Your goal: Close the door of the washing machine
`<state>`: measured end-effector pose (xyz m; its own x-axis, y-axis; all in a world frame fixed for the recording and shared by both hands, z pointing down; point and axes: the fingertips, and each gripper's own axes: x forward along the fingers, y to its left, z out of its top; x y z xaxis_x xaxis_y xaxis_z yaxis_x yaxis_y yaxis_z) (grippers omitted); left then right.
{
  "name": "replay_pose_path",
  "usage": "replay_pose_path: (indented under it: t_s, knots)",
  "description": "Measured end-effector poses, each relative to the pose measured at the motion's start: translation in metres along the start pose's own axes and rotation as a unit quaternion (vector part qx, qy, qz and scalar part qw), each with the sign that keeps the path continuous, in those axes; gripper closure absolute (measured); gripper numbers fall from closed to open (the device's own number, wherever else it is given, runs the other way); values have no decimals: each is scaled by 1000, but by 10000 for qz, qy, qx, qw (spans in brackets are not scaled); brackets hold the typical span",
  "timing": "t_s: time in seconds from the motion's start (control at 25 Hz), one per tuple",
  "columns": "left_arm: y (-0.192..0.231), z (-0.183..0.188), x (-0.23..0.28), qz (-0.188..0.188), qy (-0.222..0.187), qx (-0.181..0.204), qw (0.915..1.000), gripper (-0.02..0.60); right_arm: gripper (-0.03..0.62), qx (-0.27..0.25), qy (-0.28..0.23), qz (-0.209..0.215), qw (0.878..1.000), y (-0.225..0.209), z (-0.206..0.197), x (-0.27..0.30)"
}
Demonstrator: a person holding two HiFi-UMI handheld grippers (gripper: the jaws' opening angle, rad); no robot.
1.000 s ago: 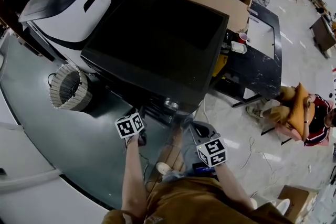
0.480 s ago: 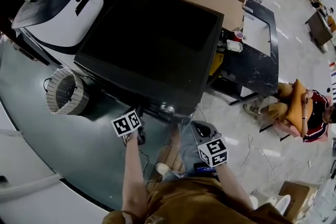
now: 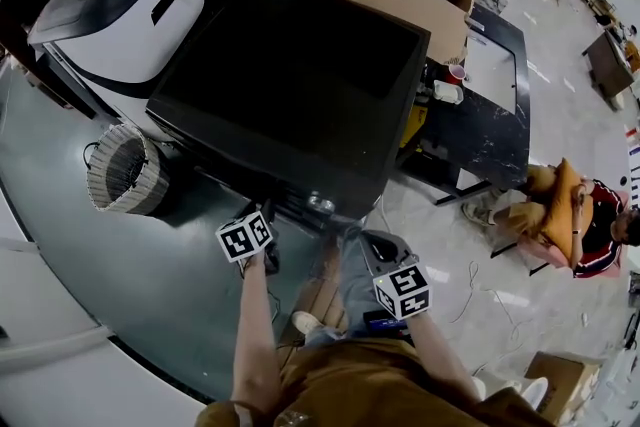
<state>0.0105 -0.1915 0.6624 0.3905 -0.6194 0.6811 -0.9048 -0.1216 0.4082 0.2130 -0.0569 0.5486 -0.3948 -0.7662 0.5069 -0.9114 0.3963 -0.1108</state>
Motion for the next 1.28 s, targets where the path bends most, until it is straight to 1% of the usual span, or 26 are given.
replay_pose_path:
  t_s: [0.12, 0.32, 0.4, 0.48, 0.56, 0.64, 0.72, 0.8, 1.0, 1.16, 1.28]
  knots:
    - [-4, 0, -4, -72, -67, 101, 9999, 374, 583, -38, -75, -10, 10000, 3, 4, -2]
    - [-15, 14, -28, -73, -522, 631, 9966, 379, 583, -180, -302, -77, 9994, 10, 16, -9]
    - [-20, 20, -43, -59, -726, 848, 9937, 422, 583, -154, -481, -97, 9987, 14, 23, -13]
    - [-23, 25, -59, -23, -926, 1019, 9905, 445, 583, -152, -597, -98, 9981, 20, 29, -17]
    - [-27, 28, -76, -18, -1109, 1125, 9874, 486, 583, -311, -595, -118, 9977, 27, 31, -18]
    - [-31, 31, -94, -67, -1299, 1193, 9843, 546, 583, -442, -669, -140, 9967, 34, 35, -20]
    - [-37, 33, -112, -186, -1467, 1229, 9813, 555, 583, -453, -886, -197, 9948, 40, 43, -25]
    - [-43, 35, -132, -268, -1598, 1278, 9785, 557, 583, -460, -1068, -237, 9929, 47, 50, -31]
    - [-49, 35, -181, -266, -1938, 1419, 9704, 557, 583, -649, -1202, -161, 9905, 70, 61, -39]
    - [-51, 34, -219, -344, -2259, 1283, 9651, 557, 583, -754, -1353, -84, 9879, 88, 70, -44]
    - [-52, 34, -242, -371, -2462, 1285, 9599, 557, 583, -823, -1408, -61, 9866, 97, 74, -47]
